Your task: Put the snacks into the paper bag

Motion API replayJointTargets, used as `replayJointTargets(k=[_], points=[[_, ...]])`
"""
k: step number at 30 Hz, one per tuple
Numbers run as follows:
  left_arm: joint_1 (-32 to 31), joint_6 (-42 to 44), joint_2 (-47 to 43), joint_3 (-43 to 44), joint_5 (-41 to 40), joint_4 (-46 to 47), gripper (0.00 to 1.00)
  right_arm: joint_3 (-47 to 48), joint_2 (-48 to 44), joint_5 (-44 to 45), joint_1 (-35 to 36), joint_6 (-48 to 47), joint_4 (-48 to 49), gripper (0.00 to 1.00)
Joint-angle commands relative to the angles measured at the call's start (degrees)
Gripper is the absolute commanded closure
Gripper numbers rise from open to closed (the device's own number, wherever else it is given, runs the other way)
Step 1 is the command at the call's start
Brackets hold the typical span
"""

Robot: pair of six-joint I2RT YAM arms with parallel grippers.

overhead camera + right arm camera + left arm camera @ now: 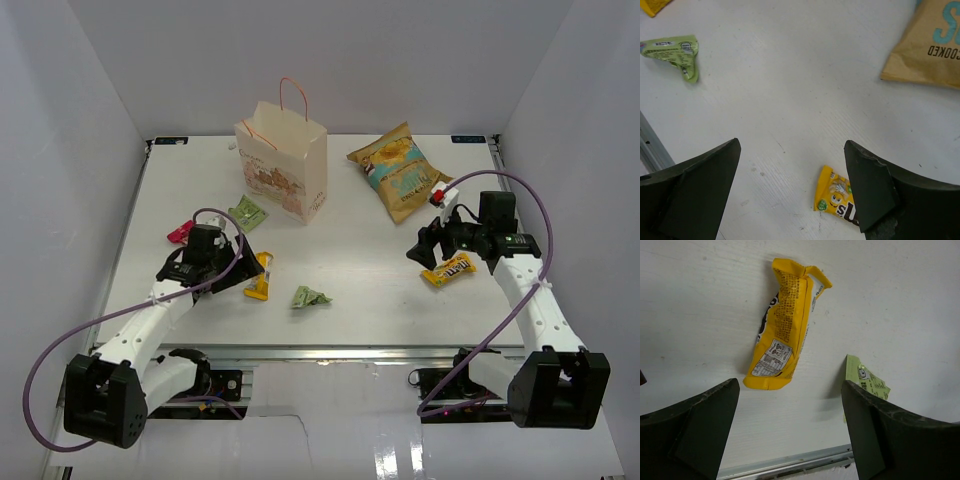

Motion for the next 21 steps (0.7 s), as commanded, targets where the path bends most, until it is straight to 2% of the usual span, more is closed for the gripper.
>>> replayJointTargets(k=[1, 9, 14, 17, 21], points=[[-1.20, -0.70, 2.15, 3.38, -5.10, -3.78, 0.08, 1.03, 0.80, -7.62, -0.10, -2.50, -0.13, 0.10], [-5.77, -1.14, 13.67, 8.21, -10.46, -3.52, 0.16, -0.47, 2.83, -9.64, -0.09, -1.97, 1.20, 0.10], [-9.11, 0.88, 23.94, 13.74, -14.07, -2.73, 0.16, -1.87, 2.83, -10.44, -0.09, -1.80, 1.73, 0.10], [-9.73, 1.41, 27.64, 15.25, -15.39, -2.73, 0.24, -2.23, 2.56, -10.52, -0.10, -1.53, 2.08, 0.10], [-10.52, 1.50, 28.45, 14.82, -16.97, -2.64, 0.28, -3.28, 1.51, -10.26, -0.09, -1.44, 2.25, 0.10]])
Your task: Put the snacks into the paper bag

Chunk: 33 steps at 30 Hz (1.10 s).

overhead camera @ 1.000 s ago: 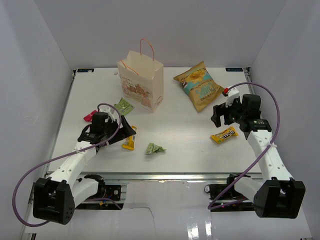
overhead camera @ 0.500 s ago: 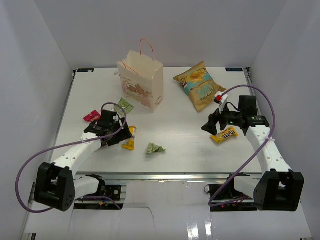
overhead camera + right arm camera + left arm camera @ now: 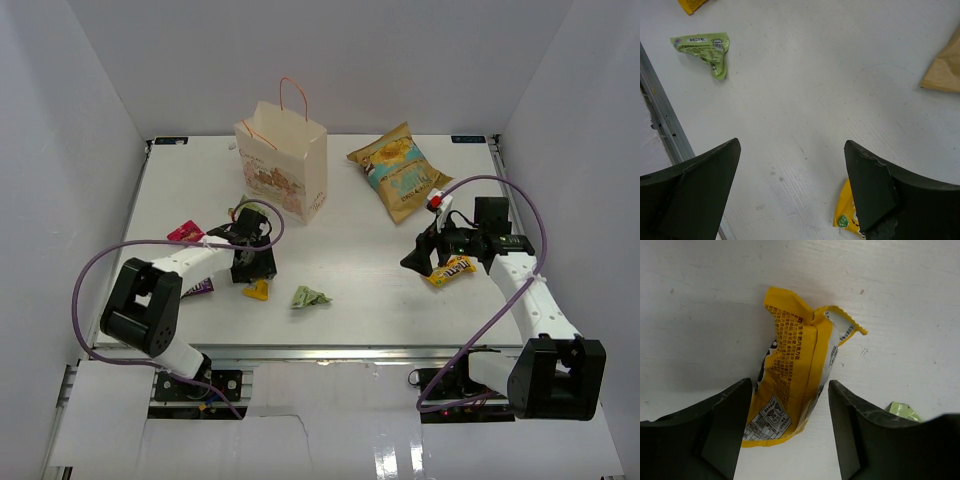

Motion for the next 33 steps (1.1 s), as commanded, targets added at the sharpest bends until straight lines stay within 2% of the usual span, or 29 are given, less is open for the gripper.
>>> replayJointTargets(k=[1, 4, 5, 6, 10, 15, 18, 24, 29, 33], points=[[-0.66, 0.89, -1.10, 0.78, -3.31, 0.26, 0.28, -1.18, -1.57, -1.23, -0.16, 0.09, 1.60, 0.10], [-0.93, 1.15, -2.86, -1.15, -3.40, 2.02, 0.39, -1.89, -2.01, -1.06, -0.07, 0.17, 1.69, 0.10], [-0.93, 1.07, -3.30, -1.68, -3.40, 2.89, 0.51, -1.89, -2.10, -0.88, -0.07, 0.17, 1.51, 0.10], [-1.02, 1.07, -3.73, -2.47, -3.23, 3.34, 0.57, -1.80, -2.19, -0.79, -0.07, 0.17, 1.51, 0.10], [-1.11, 1.42, -6.02, -2.65, -2.35, 4.04, 0.73, -1.36, -2.36, -0.79, -0.07, 0.17, 1.34, 0.10], [-1.28, 0.63, -11.99, -1.51, 2.73, 4.40, 0.75, -0.92, -2.45, -1.32, -0.07, -0.18, 0.72, 0.10], [-1.28, -0.95, -17.70, 1.47, 8.43, 4.83, 0.75, 0.04, -2.02, -2.37, -0.07, -0.09, 0.72, 0.10], [-1.19, -8.24, -25.62, 10.17, 13.82, 9.57, 0.76, 1.01, -0.79, -2.90, -0.07, 0.17, 1.33, 0.10], [-1.19, -16.94, -23.00, 20.80, 15.58, 15.37, 0.76, 1.01, -0.78, -3.69, -0.16, 1.05, 2.56, 0.10], [-1.19, -19.15, -15.27, 35.97, 11.55, 17.31, 0.77, 0.66, -1.05, -4.22, -0.07, 1.23, 3.00, 0.10]])
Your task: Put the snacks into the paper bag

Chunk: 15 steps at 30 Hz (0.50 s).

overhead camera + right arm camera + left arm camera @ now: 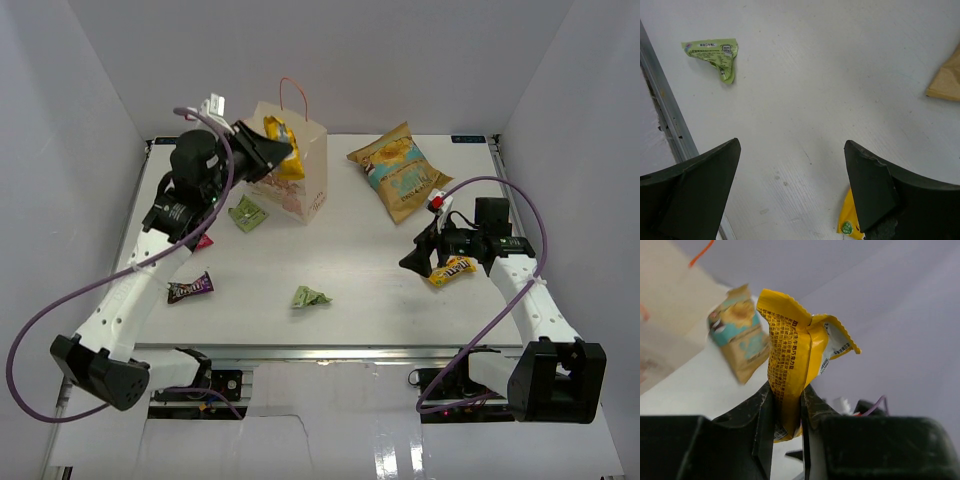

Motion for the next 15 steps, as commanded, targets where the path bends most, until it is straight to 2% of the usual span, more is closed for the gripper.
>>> replayJointTargets(k=[1, 7, 10, 15], points=[[-0.23, -4.20, 7.98, 11.07, -2.90, 4.46, 0.77, 1.71, -0.15, -2.21, -0.07, 0.79, 2.04, 0.10], [-0.23, 1.85, 22.42, 30.92, -17.40, 0.35, 0.77, 1.27, -1.20, -3.26, 0.28, 1.93, 2.83, 0.10], [-0.06, 5.55, 28.14, 34.90, -23.29, -0.89, 0.78, 0.92, -2.08, -3.53, 0.37, 1.85, 2.92, 0.10], [0.38, 9.51, 35.51, 39.39, -24.98, -1.77, 0.78, -0.40, -3.66, -3.53, 0.37, 1.41, 3.01, 0.10]])
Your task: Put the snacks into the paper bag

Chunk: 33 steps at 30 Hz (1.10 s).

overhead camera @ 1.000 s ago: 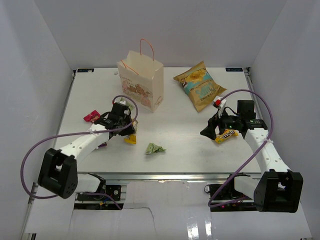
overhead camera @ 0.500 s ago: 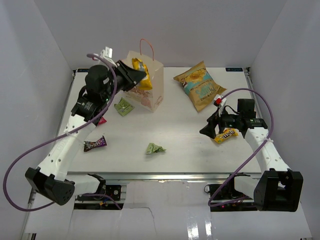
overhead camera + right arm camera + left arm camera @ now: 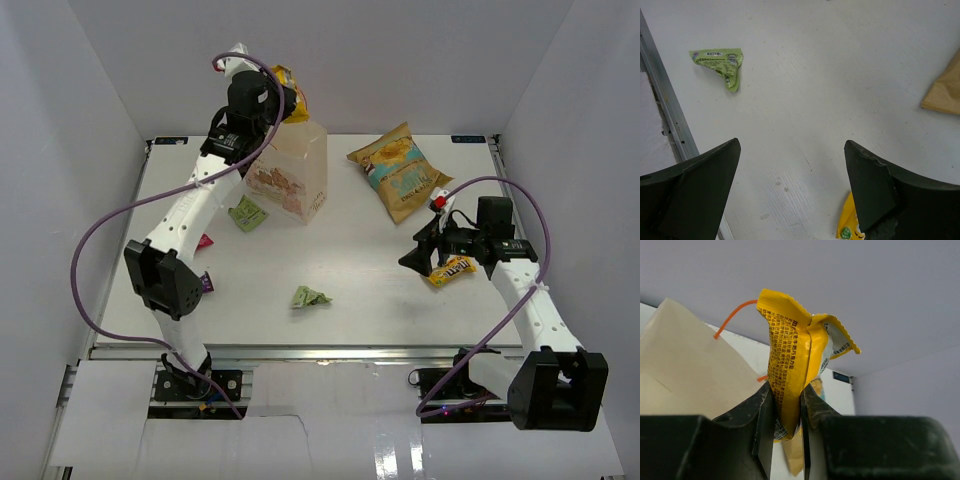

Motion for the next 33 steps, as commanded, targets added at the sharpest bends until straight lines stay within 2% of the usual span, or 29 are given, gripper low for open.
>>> replayJointTargets(k=[1, 3, 4, 7, 10, 13, 16, 17, 18, 20, 21, 24, 25, 26, 28, 33], points=[[0.25, 4.98, 2.35, 4.97, -3.62, -2.71, 0.76, -0.71, -1.92, -2.04, 0.26, -0.03, 1.57, 0.10], [0.25, 4.73, 4.11, 7.26, -3.79, -4.30, 0.69, -1.06, -2.36, -1.87, 0.35, -0.12, 1.48, 0.10], [0.25, 4.82, 4.20, 7.18, -4.14, -4.39, 0.56, -1.06, -2.45, -1.87, 0.26, -0.21, 1.22, 0.10], [0.25, 5.16, 4.55, 7.35, -4.50, -4.39, 0.37, 0.08, -2.27, -3.88, 0.35, -1.61, -1.05, 0.10], [0.34, 6.39, 5.43, 9.63, -3.19, -4.48, 0.31, 2.54, -1.13, -5.99, 1.05, -5.02, -5.09, 0.10], [0.34, 6.75, 5.44, 12.97, -1.60, -4.74, 0.30, 5.26, 0.62, -4.77, 2.36, -10.12, -9.23, 0.10], [0.34, 8.59, 3.17, 15.61, 3.39, -4.65, 0.30, 8.86, 2.73, 0.23, 2.63, -21.19, -16.43, 0.10], [0.34, 10.86, 1.93, 15.61, 7.41, -4.65, 0.30, 9.92, 3.44, 3.72, 2.63, -24.70, -18.45, 0.10], [0.34, 12.10, 0.35, 13.53, 9.45, -4.57, 0.29, 12.28, 4.23, 4.72, 2.54, -35.52, -25.08, 0.08], [0.34, 15.17, -6.93, 8.35, 13.58, -4.48, 0.28, 14.31, 8.17, 8.66, 2.45, -49.37, -34.33, 0.06], [0.34, 15.45, -10.18, 0.40, 15.35, -4.48, 0.28, 15.10, 11.23, 10.59, 2.45, -57.52, -40.64, 0.05], [0.34, 15.19, -25.02, -14.30, 15.10, -4.83, 0.28, 16.34, 15.12, 19.56, 1.84, -62.69, -42.91, 0.05], [0.43, 14.75, -28.89, -24.36, 14.58, -5.44, 0.27, 15.73, 16.35, 21.75, 1.67, -64.01, -42.64, 0.05], [0.43, 13.88, -35.98, -28.99, 14.40, -6.40, 0.27, 15.38, 16.62, 25.34, 1.23, -65.15, -42.03, 0.06], [0.69, 11.59, -42.52, -41.08, 10.89, -10.00, 0.27, 14.59, 16.19, 28.00, 0.87, -67.88, -39.31, 0.07], [0.96, 5.00, -58.77, -58.19, 7.81, -15.99, 0.27, 13.88, 18.02, 35.47, -0.18, -71.93, -35.79, 0.07]])
